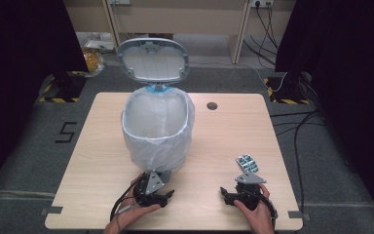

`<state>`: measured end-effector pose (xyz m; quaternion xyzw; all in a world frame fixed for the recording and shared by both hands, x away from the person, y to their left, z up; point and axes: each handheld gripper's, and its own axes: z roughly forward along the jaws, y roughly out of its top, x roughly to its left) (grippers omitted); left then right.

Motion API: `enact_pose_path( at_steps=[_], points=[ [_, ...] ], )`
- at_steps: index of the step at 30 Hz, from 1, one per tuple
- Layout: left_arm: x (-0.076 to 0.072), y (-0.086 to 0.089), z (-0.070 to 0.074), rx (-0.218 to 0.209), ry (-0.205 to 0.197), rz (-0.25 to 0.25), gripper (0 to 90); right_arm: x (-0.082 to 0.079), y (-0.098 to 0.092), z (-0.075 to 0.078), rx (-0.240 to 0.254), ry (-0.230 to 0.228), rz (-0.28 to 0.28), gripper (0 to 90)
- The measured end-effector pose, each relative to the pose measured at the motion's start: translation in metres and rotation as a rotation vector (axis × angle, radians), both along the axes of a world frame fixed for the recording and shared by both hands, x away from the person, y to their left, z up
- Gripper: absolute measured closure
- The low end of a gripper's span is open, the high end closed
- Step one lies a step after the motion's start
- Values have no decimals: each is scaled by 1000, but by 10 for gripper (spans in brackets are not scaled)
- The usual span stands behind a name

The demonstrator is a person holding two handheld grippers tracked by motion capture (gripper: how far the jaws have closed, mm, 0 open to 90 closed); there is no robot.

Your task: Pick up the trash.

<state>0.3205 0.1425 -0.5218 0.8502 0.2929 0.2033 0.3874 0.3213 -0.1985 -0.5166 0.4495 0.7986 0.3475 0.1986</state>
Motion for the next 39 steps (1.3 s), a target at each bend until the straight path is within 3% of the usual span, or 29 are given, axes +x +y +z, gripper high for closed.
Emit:
enact_pose_path(
  at_steps=[2, 5, 9, 13, 16, 22, 24, 28, 32, 35, 36, 39],
  points=[
    [0, 0, 0, 0, 0, 0, 235, -1, -2, 3, 42, -30, 1, 188],
    [0, 0, 0, 0, 0, 0, 235, -2, -8, 12, 60, -72, -19, 188],
    [0, 0, 0, 1, 0, 0, 235, 3, -24, 23, 92, -94, -79, 182],
    [0, 0, 0, 1, 0, 0, 235, 8, -34, 30, 86, -110, -112, 171],
    [0, 0, 0, 1, 0, 0, 235, 21, -48, 37, 57, -132, -164, 155],
    [0, 0, 0, 1, 0, 2, 235, 46, -55, 32, 13, -101, -161, 153],
    [0, 0, 0, 1, 0, 2, 235, 54, -54, 26, -7, -70, -155, 154],
    [0, 0, 0, 1, 0, 2, 235, 64, -53, 19, -8, -41, -152, 157],
    [0, 0, 0, 1, 1, 2, 235, 75, -50, 9, -46, -9, -151, 260],
    [0, 0, 0, 2, 0, 2, 235, 78, -51, 5, -31, 6, -148, 295],
    [0, 0, 0, 1, 0, 2, 235, 79, -53, 4, -5, 9, -141, 340],
    [0, 0, 0, 1, 0, 2, 235, 79, -53, 4, -5, 5, -146, 341]
  ],
)
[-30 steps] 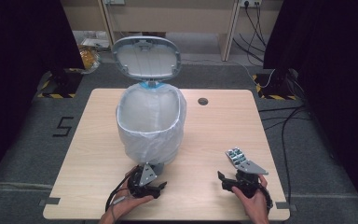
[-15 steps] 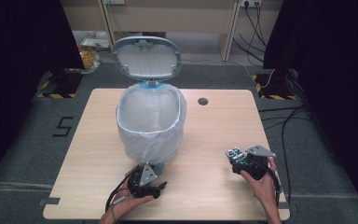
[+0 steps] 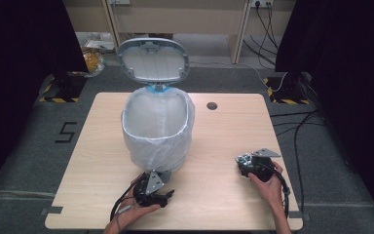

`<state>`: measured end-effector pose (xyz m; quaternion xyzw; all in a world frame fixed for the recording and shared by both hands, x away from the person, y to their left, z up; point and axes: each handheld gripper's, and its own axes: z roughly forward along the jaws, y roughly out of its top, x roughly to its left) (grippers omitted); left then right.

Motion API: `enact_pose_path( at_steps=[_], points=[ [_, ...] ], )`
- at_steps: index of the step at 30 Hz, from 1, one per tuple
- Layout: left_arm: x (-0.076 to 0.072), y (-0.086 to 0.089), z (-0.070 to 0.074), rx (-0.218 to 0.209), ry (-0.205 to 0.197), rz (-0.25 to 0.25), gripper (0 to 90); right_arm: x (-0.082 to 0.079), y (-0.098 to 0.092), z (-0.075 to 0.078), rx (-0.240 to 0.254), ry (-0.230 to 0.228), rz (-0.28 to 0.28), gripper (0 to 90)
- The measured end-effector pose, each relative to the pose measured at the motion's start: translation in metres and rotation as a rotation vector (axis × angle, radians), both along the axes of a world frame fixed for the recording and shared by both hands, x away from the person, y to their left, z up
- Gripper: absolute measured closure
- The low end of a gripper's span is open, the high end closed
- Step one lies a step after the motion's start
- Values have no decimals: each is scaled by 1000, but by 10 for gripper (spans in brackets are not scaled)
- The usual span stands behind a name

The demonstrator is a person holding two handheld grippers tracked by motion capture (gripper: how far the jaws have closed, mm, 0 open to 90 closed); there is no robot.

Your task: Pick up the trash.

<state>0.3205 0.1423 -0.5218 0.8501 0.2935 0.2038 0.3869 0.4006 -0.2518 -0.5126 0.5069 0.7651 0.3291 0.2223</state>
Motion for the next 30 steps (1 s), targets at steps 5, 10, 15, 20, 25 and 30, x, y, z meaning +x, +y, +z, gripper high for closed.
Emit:
enact_pose_path(
  at_steps=[5, 10, 15, 20, 25, 30],
  points=[
    [0, 0, 0, 0, 0, -1, 235, -3, 3, 3, -21, -40, -2, 341],
    [0, 0, 0, 1, 0, -1, 235, -6, 5, 10, -7, -57, 8, 341],
    [0, 0, 0, 1, -1, -1, 235, -8, 7, 14, 12, -65, 15, 341],
    [0, 0, 0, 1, -1, -1, 235, -9, 11, 20, 24, -79, 29, 341],
    [0, 0, 0, 2, -1, -1, 234, -11, 15, 30, 43, -98, 50, 341],
    [0, 0, 0, 2, -1, -1, 235, -9, 21, 38, 58, -113, 68, 341]
  ],
)
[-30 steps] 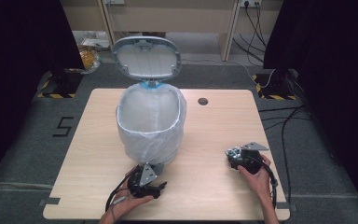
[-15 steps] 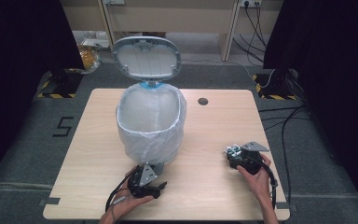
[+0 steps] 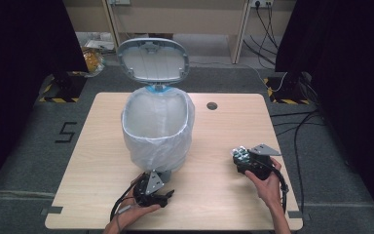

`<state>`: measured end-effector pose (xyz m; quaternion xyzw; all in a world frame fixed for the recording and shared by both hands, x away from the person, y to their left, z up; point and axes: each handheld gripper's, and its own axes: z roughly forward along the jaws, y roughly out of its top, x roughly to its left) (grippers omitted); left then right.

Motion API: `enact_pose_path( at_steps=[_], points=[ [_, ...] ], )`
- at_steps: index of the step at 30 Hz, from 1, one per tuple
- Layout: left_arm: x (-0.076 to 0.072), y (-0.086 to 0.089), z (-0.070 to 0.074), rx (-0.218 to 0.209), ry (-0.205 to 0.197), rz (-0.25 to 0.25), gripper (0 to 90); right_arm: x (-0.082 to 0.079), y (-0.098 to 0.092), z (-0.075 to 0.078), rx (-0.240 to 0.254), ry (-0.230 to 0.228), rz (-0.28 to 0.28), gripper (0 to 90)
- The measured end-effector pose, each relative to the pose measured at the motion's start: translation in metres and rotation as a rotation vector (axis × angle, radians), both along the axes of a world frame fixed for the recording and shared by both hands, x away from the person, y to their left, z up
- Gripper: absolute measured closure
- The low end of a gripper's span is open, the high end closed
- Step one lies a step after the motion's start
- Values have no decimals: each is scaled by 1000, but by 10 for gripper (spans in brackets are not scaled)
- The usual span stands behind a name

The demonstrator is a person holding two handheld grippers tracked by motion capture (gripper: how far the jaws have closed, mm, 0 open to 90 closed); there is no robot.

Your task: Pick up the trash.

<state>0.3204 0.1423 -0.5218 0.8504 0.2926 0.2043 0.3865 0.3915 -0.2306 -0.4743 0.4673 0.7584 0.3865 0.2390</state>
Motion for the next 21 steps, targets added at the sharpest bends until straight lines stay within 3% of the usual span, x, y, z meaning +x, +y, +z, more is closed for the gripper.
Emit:
enact_pose_path(
  at_steps=[21],
  points=[
    [0, 0, 0, 0, -1, -1, 236, -2, 31, 51, 71, -78, 102, 341]
  ],
)
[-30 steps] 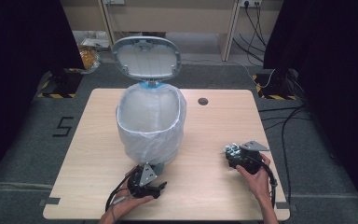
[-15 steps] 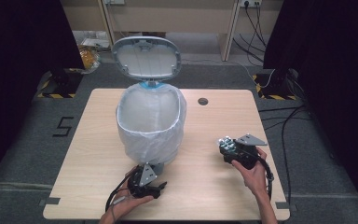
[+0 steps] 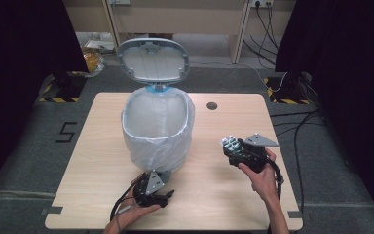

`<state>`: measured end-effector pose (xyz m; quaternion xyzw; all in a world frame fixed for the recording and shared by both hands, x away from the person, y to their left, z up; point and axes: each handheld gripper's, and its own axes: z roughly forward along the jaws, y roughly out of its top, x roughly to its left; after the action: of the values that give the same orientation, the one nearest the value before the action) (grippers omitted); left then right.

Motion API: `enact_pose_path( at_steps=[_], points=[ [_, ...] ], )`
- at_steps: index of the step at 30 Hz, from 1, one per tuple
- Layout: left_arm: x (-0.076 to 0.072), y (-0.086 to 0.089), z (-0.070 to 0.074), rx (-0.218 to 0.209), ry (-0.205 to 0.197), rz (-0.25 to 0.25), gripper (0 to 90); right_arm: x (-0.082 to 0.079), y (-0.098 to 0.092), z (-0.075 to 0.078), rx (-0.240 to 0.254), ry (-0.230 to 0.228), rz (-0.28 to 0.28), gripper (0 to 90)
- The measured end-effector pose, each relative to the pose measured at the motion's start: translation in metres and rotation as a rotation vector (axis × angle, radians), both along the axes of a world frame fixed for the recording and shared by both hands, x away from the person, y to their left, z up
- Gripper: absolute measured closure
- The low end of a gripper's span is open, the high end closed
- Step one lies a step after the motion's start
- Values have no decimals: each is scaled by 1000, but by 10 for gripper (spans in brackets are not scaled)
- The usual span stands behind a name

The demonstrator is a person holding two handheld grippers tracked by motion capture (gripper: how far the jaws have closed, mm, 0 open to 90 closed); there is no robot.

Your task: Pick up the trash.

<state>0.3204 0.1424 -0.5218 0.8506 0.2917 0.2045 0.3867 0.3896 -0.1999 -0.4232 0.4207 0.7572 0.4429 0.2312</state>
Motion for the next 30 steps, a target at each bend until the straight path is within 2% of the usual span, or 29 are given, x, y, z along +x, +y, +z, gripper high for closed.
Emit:
enact_pose_path(
  at_steps=[9, 10, 11, 12, 15, 16, 25, 30],
  points=[
    [0, 0, 0, 3, -2, 0, 236, 6, 12, 23, 29, -22, 37, 341],
    [0, 0, 0, 3, -2, 0, 236, 7, 13, 31, 29, -31, 39, 341],
    [0, 0, 0, -5, -5, 3, 236, 7, 13, 31, 29, -31, 39, 341],
    [0, 0, 0, -4, -7, 2, 236, 8, 15, 40, 21, -45, 47, 341],
    [0, 0, 0, -5, -7, 3, 236, 9, 17, 47, 23, -53, 49, 341],
    [0, 0, 0, -4, -6, 3, 236, 10, 18, 55, 21, -58, 50, 341],
    [0, -1, 0, -4, -5, 4, 236, 12, 25, 71, 18, -62, 70, 341],
    [0, -1, 0, -4, -6, 4, 236, 11, 28, 85, 10, -79, 78, 341]
  ],
)
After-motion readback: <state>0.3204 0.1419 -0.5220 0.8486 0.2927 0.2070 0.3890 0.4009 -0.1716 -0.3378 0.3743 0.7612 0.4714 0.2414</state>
